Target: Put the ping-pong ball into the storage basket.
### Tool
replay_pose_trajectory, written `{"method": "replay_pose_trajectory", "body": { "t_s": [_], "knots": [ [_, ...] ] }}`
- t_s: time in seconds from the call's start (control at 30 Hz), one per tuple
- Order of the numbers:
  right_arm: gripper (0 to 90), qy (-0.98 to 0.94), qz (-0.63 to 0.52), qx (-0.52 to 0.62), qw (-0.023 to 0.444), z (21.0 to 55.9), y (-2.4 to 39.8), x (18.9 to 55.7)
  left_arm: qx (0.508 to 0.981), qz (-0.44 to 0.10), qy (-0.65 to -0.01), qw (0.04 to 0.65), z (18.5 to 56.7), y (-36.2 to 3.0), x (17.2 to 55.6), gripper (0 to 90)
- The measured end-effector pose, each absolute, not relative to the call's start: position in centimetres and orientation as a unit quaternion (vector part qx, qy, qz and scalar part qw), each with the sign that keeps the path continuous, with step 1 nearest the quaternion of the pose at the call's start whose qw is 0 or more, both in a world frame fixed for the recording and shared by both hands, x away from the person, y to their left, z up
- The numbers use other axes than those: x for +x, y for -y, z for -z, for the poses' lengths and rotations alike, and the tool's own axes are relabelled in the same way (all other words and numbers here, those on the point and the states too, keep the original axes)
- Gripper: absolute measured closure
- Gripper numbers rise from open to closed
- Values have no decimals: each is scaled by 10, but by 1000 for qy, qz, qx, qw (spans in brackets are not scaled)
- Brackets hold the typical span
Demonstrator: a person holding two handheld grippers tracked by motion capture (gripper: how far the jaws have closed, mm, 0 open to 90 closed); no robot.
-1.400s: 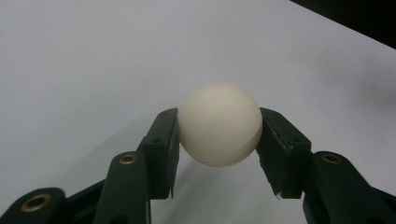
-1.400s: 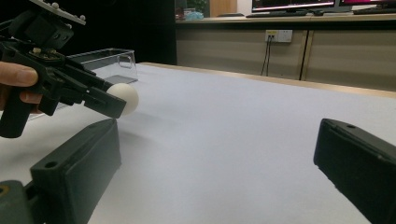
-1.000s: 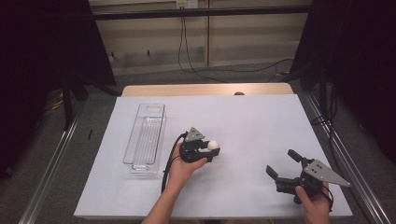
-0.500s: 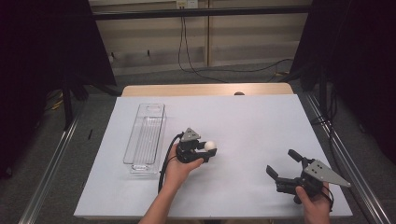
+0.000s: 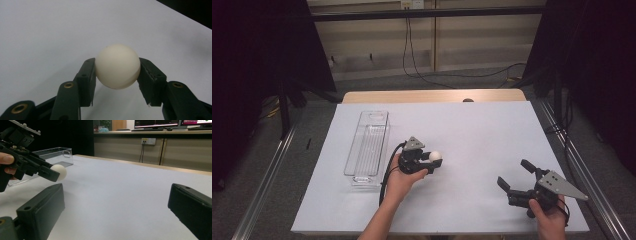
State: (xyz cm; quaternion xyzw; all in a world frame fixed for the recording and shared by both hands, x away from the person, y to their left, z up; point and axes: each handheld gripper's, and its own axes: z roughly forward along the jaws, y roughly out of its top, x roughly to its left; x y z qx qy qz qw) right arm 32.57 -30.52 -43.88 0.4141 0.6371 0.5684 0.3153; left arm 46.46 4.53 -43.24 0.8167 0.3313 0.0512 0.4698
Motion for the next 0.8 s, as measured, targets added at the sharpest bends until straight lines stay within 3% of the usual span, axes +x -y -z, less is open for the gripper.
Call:
{"method": "replay_pose_trajectory", "body": {
  "t_s": [0.8],
  "knots": [
    [6, -632, -569, 418, 318, 438, 305, 327, 817, -45, -335, 467, 426, -58, 464, 511]
  ]
}}
